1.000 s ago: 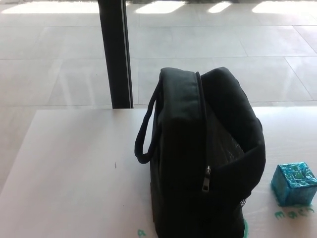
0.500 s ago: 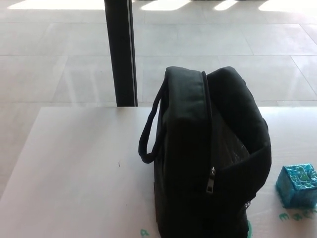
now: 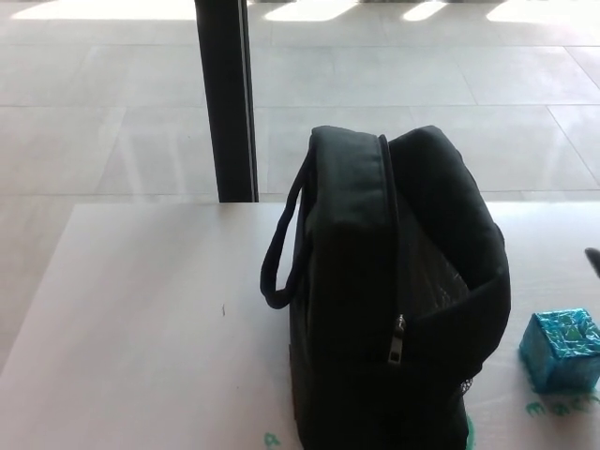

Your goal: The robot uses its right hand to pick up the cube kept on the middle of the desk and put it inside the bag next to it

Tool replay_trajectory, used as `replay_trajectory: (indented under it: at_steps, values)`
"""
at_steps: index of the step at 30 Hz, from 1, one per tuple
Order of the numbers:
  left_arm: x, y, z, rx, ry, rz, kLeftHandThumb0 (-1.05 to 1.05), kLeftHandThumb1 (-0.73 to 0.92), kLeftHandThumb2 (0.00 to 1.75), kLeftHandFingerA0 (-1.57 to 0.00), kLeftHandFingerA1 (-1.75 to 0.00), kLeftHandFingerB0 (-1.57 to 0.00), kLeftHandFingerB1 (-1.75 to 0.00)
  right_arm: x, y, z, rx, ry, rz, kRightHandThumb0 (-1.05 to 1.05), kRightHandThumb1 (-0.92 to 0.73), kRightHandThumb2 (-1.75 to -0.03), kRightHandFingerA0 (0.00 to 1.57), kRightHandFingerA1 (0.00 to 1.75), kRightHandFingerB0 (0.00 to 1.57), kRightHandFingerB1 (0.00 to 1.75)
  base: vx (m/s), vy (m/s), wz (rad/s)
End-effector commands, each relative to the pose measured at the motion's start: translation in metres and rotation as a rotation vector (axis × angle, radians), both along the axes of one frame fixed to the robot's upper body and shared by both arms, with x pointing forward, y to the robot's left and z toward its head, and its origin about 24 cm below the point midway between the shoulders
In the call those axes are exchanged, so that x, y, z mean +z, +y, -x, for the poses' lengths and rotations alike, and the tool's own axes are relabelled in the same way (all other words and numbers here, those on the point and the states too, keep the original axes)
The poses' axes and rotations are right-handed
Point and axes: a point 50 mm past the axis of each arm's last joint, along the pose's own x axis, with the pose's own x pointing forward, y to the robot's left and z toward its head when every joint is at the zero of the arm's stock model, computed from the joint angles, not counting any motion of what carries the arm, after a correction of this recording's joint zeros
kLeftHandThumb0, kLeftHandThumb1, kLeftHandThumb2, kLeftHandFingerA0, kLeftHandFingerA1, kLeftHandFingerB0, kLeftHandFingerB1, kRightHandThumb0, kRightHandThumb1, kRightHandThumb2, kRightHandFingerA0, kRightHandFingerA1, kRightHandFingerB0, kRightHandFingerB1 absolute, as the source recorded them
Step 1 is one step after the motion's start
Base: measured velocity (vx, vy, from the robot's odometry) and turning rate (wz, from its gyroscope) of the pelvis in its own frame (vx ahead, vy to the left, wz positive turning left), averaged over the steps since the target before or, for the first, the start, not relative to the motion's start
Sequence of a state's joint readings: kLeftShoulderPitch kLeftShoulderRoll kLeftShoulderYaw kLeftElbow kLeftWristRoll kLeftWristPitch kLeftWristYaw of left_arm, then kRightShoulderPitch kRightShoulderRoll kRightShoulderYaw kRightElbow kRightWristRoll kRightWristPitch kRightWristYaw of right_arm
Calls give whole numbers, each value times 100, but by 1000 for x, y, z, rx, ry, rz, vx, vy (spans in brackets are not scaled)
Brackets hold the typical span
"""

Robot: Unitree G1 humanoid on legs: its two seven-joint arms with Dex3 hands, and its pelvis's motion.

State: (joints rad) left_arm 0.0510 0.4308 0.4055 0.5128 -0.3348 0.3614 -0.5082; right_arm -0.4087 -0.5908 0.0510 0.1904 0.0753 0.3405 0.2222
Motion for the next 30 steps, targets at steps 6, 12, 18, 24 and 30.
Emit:
replay_trajectory:
  at_steps: [6, 12, 18, 24, 30]
  values:
    - [2, 4, 3, -17, 24, -21, -41, 32, 95, -4, -54, 0, -49, -7, 19, -14, 80, 39, 164, -88, -58, -99, 0, 21, 0, 12, 0, 0, 0]
    - [0, 5, 4, -21, 30, -18, -41, 32, 95, -4, -54, 0, -49, 0, 13, -30, 60, 51, 252, -90, -61, -99, 0, 22, 0, 10, 0, 0, 0]
    - [3, 6, 1, -25, 34, -27, -40, 34, 96, -5, -55, -1, -49, 0, 7, -38, 54, 78, 333, -91, -62, -100, 0, 21, 2, 11, 0, 0, 0]
    - [3, 6, 1, -44, 37, -34, -41, 32, 95, -4, -54, 0, -49, -27, 11, -28, 92, 202, 433, -103, -68, -103, 0, 8, 1, 5, 0, 0, 0]
    - [2, 6, 1, -36, 41, -26, -41, 33, 96, -4, -54, 0, -49, -40, 31, -27, 158, 219, 462, -105, -66, -106, 0, 9, 1, 5, 0, 0, 0]
